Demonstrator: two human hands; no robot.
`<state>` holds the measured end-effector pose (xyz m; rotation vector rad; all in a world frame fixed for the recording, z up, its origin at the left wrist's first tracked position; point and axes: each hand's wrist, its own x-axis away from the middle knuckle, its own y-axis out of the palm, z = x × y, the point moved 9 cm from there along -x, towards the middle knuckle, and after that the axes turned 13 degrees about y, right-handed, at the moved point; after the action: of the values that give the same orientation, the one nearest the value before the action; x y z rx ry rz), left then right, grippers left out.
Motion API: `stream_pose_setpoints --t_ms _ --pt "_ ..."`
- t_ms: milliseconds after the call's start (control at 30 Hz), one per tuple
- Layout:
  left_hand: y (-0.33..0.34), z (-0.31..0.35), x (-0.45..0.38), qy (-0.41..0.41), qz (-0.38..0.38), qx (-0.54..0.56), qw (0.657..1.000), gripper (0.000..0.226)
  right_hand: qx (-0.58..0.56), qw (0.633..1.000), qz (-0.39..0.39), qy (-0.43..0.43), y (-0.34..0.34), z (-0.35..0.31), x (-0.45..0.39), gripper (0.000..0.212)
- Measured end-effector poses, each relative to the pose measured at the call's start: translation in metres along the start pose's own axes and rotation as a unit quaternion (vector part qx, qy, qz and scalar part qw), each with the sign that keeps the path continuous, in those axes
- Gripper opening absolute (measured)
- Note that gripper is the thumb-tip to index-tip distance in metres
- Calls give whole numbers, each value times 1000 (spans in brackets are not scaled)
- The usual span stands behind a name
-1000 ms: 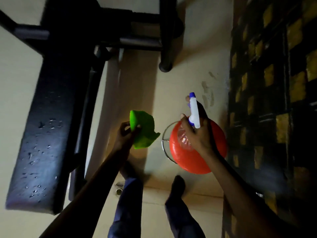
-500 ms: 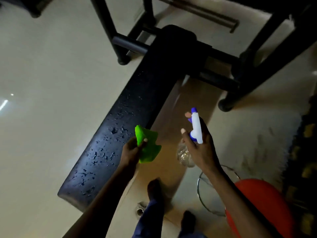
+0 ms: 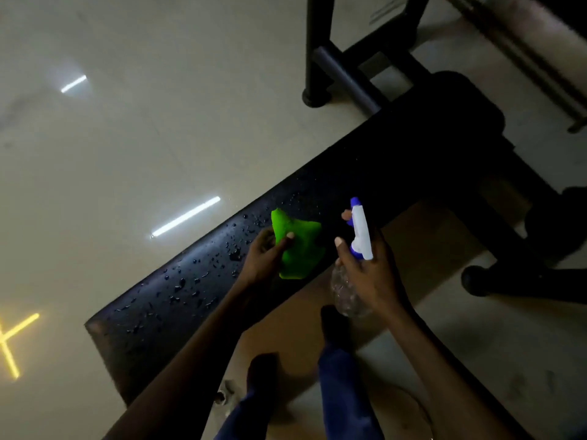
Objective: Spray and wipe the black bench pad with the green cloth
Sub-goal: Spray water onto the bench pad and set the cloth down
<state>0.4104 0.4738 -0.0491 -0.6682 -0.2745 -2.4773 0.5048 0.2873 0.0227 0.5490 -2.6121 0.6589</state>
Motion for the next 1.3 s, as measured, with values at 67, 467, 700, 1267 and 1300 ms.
stream_pose_setpoints --t_ms 67,467,700,1267,1300 --pt "15 4 -18 2 3 32 999 35 2 1000 -21 11 -2 5 -25 51" --pt "8 -41 -77 53 63 -254 964 36 91 991 -94 27 10 42 -118 44" --pt "-22 -46 -34 117 43 -516 847 55 161 975 -149 15 50 28 -107 18" --pt "-95 -109 25 93 42 -558 823 81 158 966 -173 110 126 19 -69 28" --pt "-107 -113 31 83 53 -563 821 82 161 967 -169 102 129 19 -67 28"
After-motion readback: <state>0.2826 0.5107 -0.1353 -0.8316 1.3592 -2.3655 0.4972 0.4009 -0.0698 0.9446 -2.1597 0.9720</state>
